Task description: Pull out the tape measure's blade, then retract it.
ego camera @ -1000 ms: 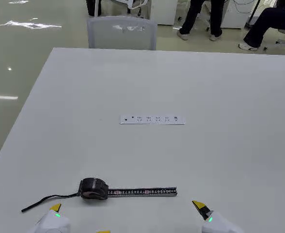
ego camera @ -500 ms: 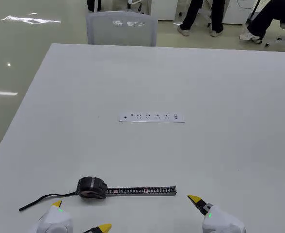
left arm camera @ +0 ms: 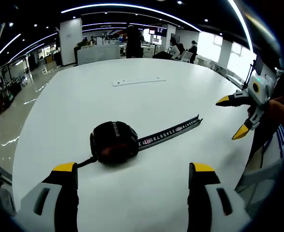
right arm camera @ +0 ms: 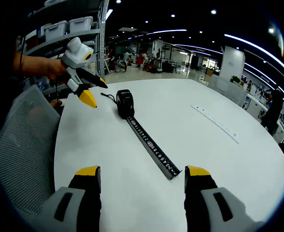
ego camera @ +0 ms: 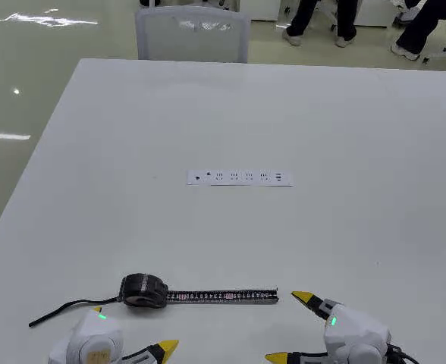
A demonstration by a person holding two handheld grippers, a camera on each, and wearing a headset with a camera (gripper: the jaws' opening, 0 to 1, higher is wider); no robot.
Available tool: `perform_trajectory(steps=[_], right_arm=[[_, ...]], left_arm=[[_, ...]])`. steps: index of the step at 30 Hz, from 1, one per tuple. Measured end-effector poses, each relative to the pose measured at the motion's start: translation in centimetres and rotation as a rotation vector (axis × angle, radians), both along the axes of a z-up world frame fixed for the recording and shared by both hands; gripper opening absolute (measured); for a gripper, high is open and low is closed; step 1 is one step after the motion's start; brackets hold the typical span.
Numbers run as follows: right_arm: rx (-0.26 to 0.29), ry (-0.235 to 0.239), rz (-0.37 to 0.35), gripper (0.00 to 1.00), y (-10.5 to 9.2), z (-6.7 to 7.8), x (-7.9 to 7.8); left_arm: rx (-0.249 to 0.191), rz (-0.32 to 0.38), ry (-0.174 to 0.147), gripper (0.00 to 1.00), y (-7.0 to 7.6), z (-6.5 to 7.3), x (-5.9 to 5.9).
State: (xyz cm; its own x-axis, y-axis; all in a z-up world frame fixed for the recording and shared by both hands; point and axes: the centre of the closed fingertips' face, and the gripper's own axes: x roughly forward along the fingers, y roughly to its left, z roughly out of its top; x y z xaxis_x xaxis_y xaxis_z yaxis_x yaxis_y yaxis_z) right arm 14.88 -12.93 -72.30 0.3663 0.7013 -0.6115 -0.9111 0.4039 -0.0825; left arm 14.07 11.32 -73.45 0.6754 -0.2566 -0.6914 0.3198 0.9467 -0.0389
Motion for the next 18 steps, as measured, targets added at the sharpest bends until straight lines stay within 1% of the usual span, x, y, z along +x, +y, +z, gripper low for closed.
perform_trajectory(steps=[2, 3, 4, 6, 7, 11, 13, 15, 18], right_arm=[[0.000, 0.013, 0.009, 0.67, 0.0, -0.2, 0.2], [0.000, 0.011, 0.014, 0.65, 0.0, -0.3, 0.3], [-0.005, 0.007, 0.027, 0.65, 0.0, -0.4, 0.5], [-0.007, 0.014, 0.043, 0.65, 0.1, -0.4, 0.5], [-0.019, 0.005, 0.061, 0.64, 0.1, -0.6, 0.6], [-0.033, -0.002, 0.074, 0.62, 0.0, -0.9, 1.2], [-0.036, -0.005, 0.088, 0.61, 0.0, -1.0, 1.4], [-0.042, -0.006, 0.104, 0.60, 0.0, -1.1, 1.6], [-0.054, -0.007, 0.128, 0.59, 0.0, -1.4, 1.8]], left_arm=[[-0.004, 0.007, 0.006, 0.94, 0.1, -0.1, 0.2], [-0.008, 0.007, 0.013, 0.93, 0.0, -0.2, 0.2], [-0.013, 0.008, 0.020, 0.92, 0.2, -0.4, 0.5], [-0.016, 0.016, 0.019, 0.93, 0.5, -0.4, 0.7], [-0.015, 0.017, 0.023, 0.94, 0.5, -0.5, 0.9], [-0.007, 0.025, 0.027, 0.96, 0.5, -0.5, 1.2], [-0.004, 0.029, 0.026, 0.96, 0.7, -0.8, 1.7], [-0.007, 0.031, 0.031, 0.97, 0.5, -0.7, 1.5], [-0.011, 0.034, 0.035, 0.98, 0.5, -1.0, 1.9]])
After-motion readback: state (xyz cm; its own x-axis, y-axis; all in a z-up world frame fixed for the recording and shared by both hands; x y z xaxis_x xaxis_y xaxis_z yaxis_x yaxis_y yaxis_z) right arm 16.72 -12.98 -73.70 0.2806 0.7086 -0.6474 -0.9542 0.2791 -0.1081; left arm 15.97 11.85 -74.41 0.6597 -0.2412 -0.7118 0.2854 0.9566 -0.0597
